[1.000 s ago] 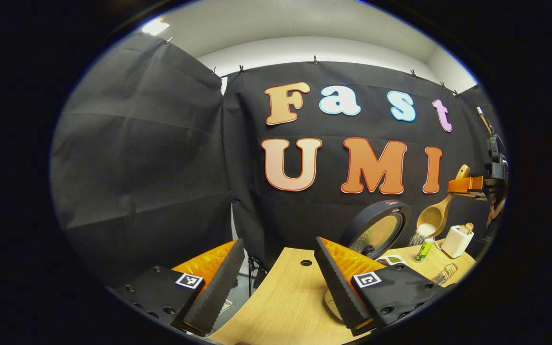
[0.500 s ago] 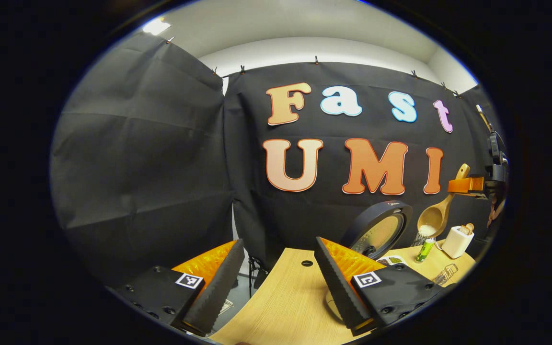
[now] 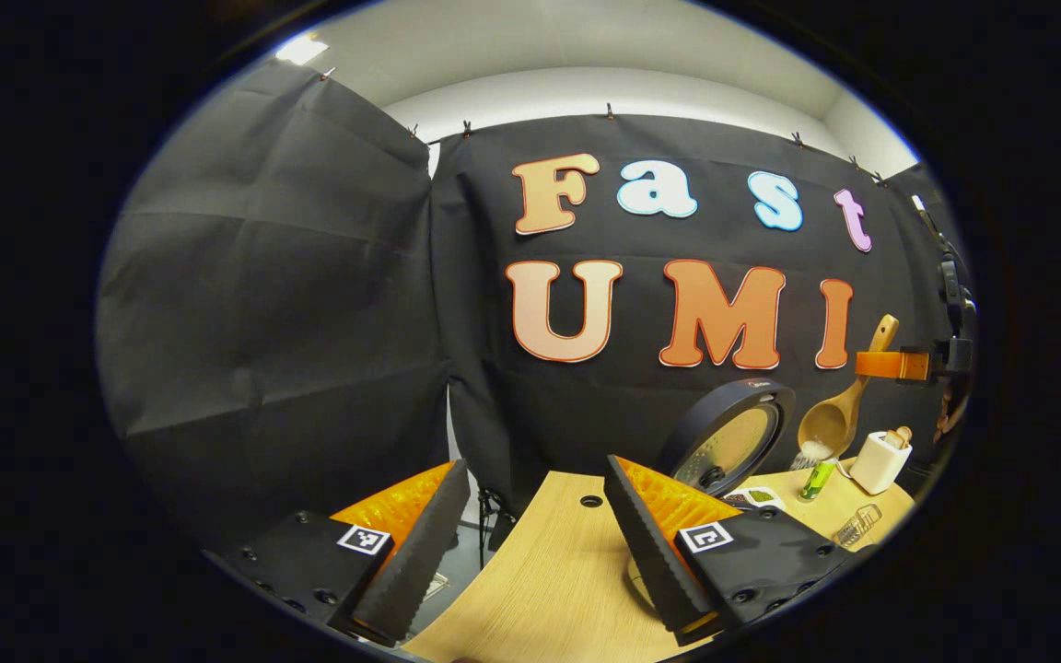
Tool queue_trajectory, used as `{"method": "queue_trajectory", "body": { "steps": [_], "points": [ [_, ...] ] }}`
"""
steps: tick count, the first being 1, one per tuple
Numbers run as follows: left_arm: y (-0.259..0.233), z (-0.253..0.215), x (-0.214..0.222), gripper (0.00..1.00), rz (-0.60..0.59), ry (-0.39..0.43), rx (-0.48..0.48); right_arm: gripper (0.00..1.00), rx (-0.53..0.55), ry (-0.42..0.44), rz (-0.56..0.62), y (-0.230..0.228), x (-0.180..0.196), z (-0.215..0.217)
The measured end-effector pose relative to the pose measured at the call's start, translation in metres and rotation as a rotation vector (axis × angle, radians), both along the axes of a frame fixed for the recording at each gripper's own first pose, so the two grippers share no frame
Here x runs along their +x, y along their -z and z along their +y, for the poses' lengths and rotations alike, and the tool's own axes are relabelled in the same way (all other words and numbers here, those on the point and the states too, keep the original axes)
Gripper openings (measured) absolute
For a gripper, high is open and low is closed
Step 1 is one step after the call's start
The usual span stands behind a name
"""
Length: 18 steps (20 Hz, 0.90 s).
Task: Close the left gripper, press the button to open the rice cooker; take a wooden spoon from the chopstick holder with the right hand, scoop a spoonful of rice and pour it into the rice cooker, then put the wooden spoon back into the chopstick holder.
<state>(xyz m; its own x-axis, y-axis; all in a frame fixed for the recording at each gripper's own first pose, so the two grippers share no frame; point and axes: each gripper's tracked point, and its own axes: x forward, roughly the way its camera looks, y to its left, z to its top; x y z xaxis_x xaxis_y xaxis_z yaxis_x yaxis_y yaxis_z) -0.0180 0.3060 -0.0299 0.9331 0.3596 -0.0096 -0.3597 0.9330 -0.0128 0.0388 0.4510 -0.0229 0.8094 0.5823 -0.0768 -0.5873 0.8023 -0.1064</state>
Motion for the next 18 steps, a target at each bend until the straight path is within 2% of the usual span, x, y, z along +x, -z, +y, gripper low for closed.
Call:
{"method": "queue_trajectory", "body": {
  "steps": [6, 13, 18],
  "points": [
    [0.001, 0.003, 0.0, 0.95, -0.002, -0.001, -0.003, 0.04, -0.135, -0.029, -0.097, 0.014, -0.003, 0.007],
    [0.008, 0.002, 0.001, 0.95, 0.013, -0.001, -0.011, 0.04, -0.294, -0.16, -0.193, 0.038, -0.027, 0.022],
    [0.009, 0.001, 0.002, 0.95, 0.018, 0.0, -0.002, 0.04, -0.321, -0.168, -0.188, 0.048, -0.03, 0.019]
  ]
}}
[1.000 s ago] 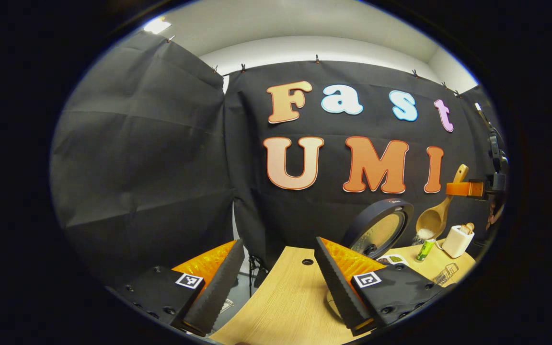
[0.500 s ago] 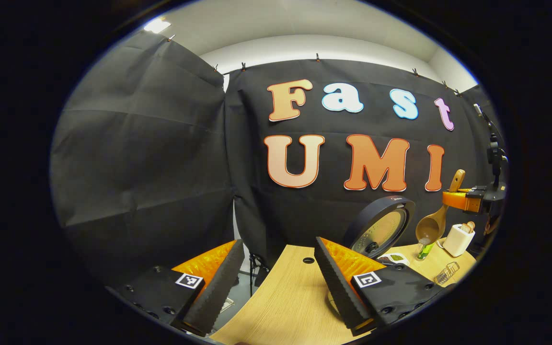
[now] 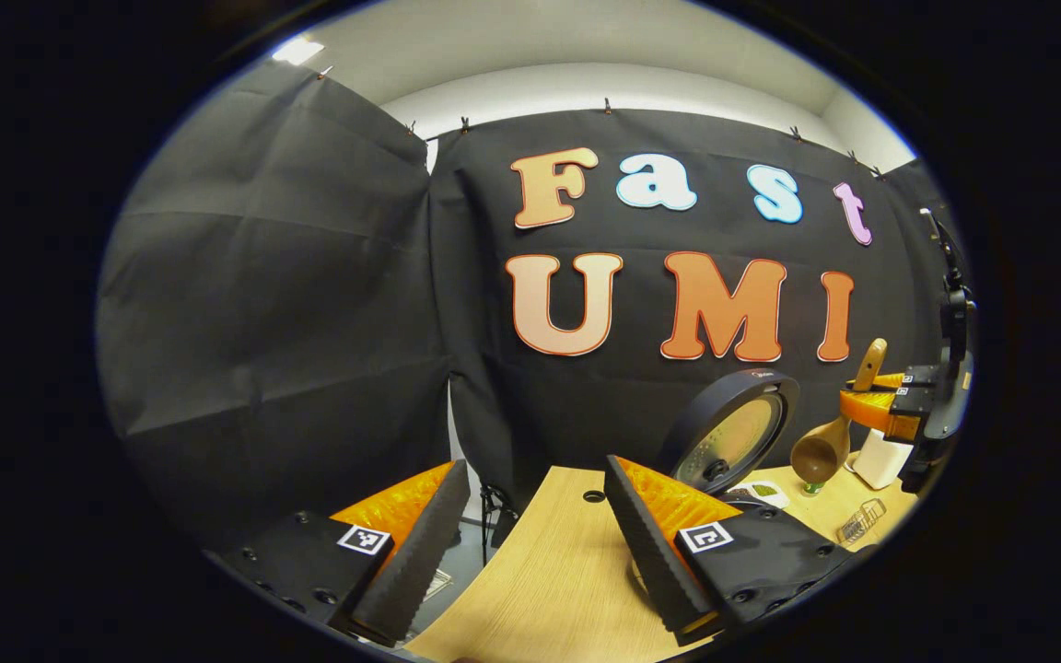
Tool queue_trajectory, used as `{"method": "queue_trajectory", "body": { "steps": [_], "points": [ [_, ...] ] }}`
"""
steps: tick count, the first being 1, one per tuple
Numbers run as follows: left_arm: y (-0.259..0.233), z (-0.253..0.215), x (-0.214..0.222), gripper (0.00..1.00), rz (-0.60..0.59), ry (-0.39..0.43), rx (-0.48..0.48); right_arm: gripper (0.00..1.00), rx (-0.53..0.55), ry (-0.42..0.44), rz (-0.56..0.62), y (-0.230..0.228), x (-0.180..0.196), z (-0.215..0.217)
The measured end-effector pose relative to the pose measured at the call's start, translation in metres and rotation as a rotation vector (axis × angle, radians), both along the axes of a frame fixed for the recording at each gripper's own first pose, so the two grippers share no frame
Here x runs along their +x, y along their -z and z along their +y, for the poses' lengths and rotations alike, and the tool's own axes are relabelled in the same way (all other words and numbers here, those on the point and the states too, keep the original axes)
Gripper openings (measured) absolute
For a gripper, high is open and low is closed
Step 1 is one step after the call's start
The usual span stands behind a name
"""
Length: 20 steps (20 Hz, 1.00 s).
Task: Close the left gripper, press the button to open the rice cooker; take a wooden spoon from the chopstick holder with the right hand, scoop a spoonful of rice and pour it into the rice cooker, then put the wooden spoon back into the chopstick holder.
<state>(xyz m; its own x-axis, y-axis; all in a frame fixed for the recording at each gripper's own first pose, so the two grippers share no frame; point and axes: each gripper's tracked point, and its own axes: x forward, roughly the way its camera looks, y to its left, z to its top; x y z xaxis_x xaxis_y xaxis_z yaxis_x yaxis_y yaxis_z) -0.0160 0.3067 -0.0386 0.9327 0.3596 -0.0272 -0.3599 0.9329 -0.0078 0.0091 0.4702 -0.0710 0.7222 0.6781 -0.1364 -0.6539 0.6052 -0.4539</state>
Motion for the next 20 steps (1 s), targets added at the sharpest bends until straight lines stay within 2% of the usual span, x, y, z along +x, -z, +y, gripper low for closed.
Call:
{"method": "queue_trajectory", "body": {
  "steps": [3, 8, 13, 20],
  "points": [
    [-0.001, 0.0, 0.0, 0.95, 0.001, -0.002, 0.002, 0.04, 0.032, 0.026, 0.021, -0.006, 0.01, -0.008],
    [-0.008, -0.007, 0.005, 0.95, -0.013, 0.006, 0.013, 0.04, 0.095, 0.114, 0.034, -0.023, 0.033, -0.051],
    [-0.011, -0.02, 0.016, 0.95, -0.013, 0.029, 0.023, 0.04, 0.134, 0.233, 0.018, -0.036, 0.058, -0.111],
    [-0.016, -0.034, 0.022, 0.95, -0.011, 0.038, 0.042, 0.04, 0.169, 0.418, 0.064, -0.018, 0.089, -0.206]
  ]
}}
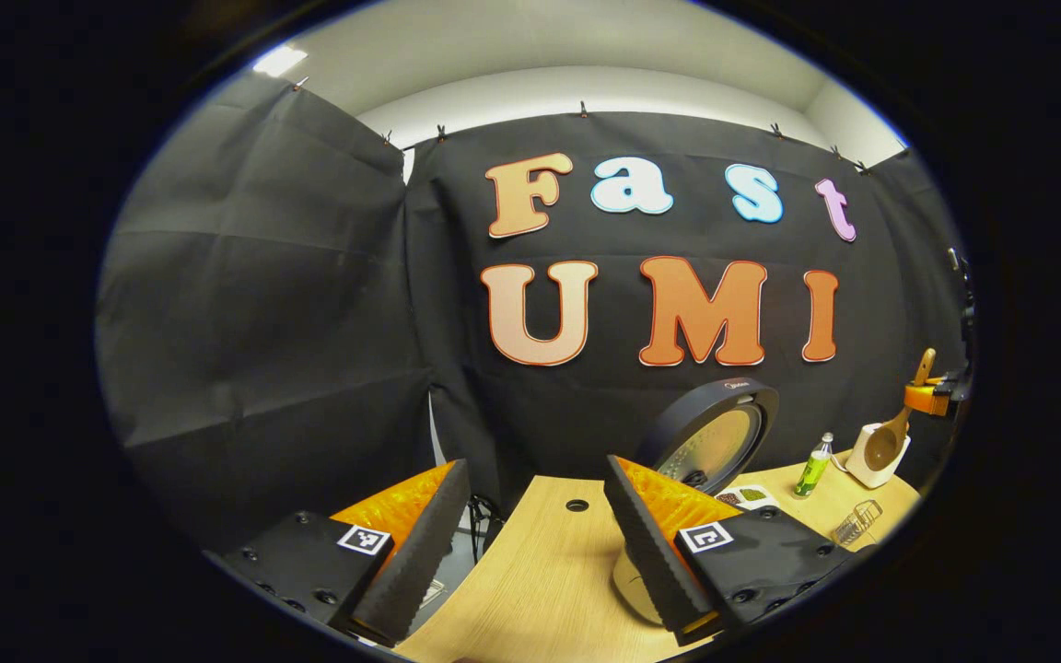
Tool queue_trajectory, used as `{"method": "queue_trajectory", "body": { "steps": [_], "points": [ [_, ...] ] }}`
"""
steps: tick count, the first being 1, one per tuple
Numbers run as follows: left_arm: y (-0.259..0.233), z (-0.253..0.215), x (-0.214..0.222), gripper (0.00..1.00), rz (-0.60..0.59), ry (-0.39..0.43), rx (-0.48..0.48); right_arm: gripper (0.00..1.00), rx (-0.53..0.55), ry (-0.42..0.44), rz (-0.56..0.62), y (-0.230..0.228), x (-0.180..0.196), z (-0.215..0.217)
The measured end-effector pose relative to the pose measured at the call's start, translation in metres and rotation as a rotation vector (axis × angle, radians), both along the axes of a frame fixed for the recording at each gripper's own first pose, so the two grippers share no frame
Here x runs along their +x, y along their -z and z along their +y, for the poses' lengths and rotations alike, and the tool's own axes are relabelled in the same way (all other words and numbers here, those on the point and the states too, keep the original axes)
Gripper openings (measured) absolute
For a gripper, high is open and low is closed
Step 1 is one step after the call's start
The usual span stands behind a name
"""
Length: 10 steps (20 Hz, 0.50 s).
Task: Close the left gripper, press the button to open the rice cooker; take a wooden spoon from the chopstick holder with the right hand, scoop a spoonful of rice and pour it into the rice cooker, then put the wooden spoon back into the chopstick holder.
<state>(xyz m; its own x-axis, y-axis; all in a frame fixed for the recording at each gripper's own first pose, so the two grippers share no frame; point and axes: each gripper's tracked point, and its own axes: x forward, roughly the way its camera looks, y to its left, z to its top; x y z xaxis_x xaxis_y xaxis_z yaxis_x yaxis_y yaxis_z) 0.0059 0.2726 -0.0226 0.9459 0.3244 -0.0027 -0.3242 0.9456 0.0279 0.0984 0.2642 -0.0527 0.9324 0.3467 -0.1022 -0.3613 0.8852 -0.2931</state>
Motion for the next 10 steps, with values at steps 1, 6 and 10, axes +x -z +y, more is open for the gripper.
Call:
{"method": "queue_trajectory", "body": {
  "steps": [1, 6, 10],
  "points": [
    [0.0, 0.0, 0.0, 0.95, 0.003, -0.009, 0.001, 0.04, 0.0, 0.027, 0.009, 0.005, 0.004, -0.014],
    [-0.003, -0.005, -0.006, 0.95, 0.014, -0.031, 0.012, 0.04, 0.038, 0.134, 0.084, 0.046, 0.019, -0.073],
    [-0.009, -0.012, -0.016, 0.95, 0.014, -0.05, 0.02, 0.04, 0.078, 0.209, 0.16, 0.087, 0.036, -0.111]
  ]
}}
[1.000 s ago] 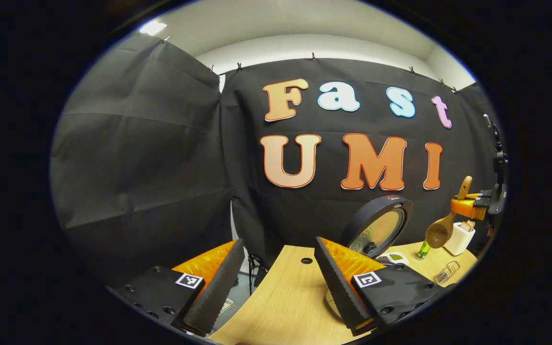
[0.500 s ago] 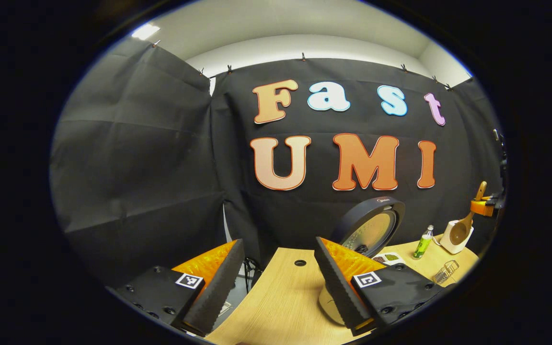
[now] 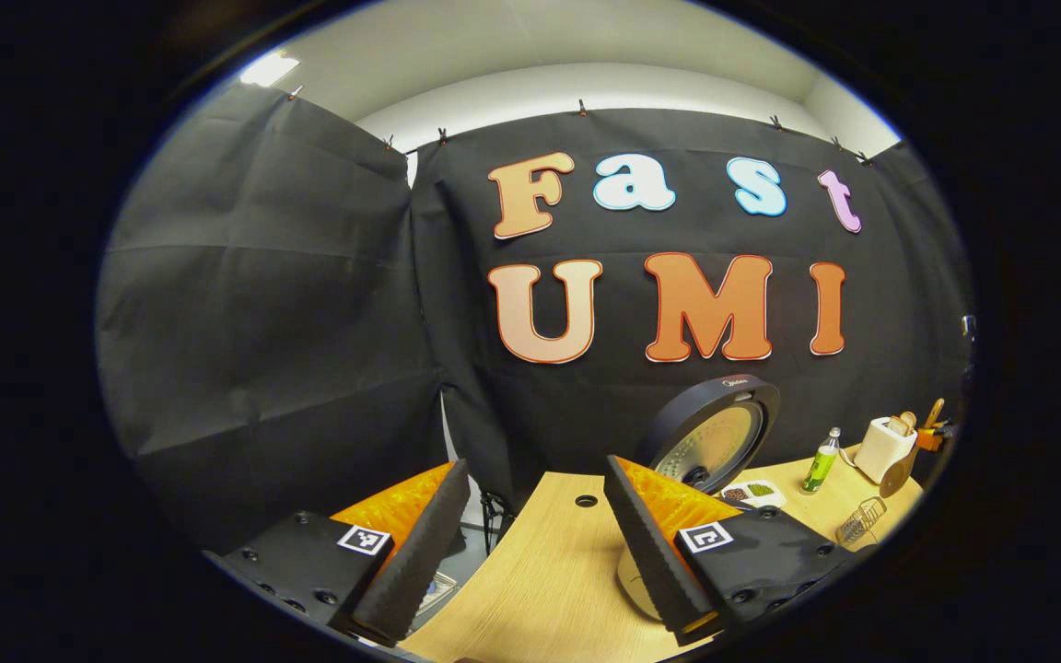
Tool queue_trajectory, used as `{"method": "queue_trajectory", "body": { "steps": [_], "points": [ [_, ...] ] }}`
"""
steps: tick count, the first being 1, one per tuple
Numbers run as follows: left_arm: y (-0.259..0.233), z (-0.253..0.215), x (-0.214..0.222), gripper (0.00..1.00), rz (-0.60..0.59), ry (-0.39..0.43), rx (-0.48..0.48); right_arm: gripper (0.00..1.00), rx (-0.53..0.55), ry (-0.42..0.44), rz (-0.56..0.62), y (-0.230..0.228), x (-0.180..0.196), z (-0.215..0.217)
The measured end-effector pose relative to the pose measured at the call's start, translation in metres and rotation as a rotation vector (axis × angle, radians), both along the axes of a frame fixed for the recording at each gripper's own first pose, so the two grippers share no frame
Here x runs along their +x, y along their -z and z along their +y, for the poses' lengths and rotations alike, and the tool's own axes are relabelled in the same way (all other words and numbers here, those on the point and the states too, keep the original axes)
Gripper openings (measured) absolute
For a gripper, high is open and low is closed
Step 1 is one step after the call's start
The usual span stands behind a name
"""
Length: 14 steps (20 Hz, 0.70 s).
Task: Close the left gripper, press the button to open the rice cooker; take a wooden spoon from the chopstick holder with the right hand, scoop a spoonful of rice and pour it into the rice cooker, then put the wooden spoon back into the chopstick holder.
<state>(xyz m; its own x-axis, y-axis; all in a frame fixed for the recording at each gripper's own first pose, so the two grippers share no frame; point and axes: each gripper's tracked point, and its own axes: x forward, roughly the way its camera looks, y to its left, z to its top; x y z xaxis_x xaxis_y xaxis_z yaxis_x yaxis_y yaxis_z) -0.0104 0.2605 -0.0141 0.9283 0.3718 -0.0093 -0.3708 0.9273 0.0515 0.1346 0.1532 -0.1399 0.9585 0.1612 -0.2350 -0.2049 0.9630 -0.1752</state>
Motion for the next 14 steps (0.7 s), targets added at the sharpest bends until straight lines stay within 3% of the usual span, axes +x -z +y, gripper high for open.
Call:
{"method": "queue_trajectory", "body": {
  "steps": [5, 6, 9, 14],
  "points": [
    [-0.001, -0.013, -0.008, 0.95, 0.0, -0.007, -0.01, 0.04, 0.017, 0.04, 0.094, 0.053, 0.013, -0.024],
    [-0.001, -0.014, -0.011, 1.0, 0.006, -0.012, -0.005, 0.04, 0.032, 0.041, 0.098, 0.058, 0.016, -0.024],
    [0.004, -0.02, -0.014, 0.95, 0.022, -0.031, -0.002, 0.05, 0.078, 0.046, 0.147, 0.08, 0.026, -0.029],
    [0.011, -0.028, -0.017, 0.95, 0.048, -0.053, -0.017, 0.07, 0.147, 0.064, 0.214, 0.109, 0.035, -0.036]
  ]
}}
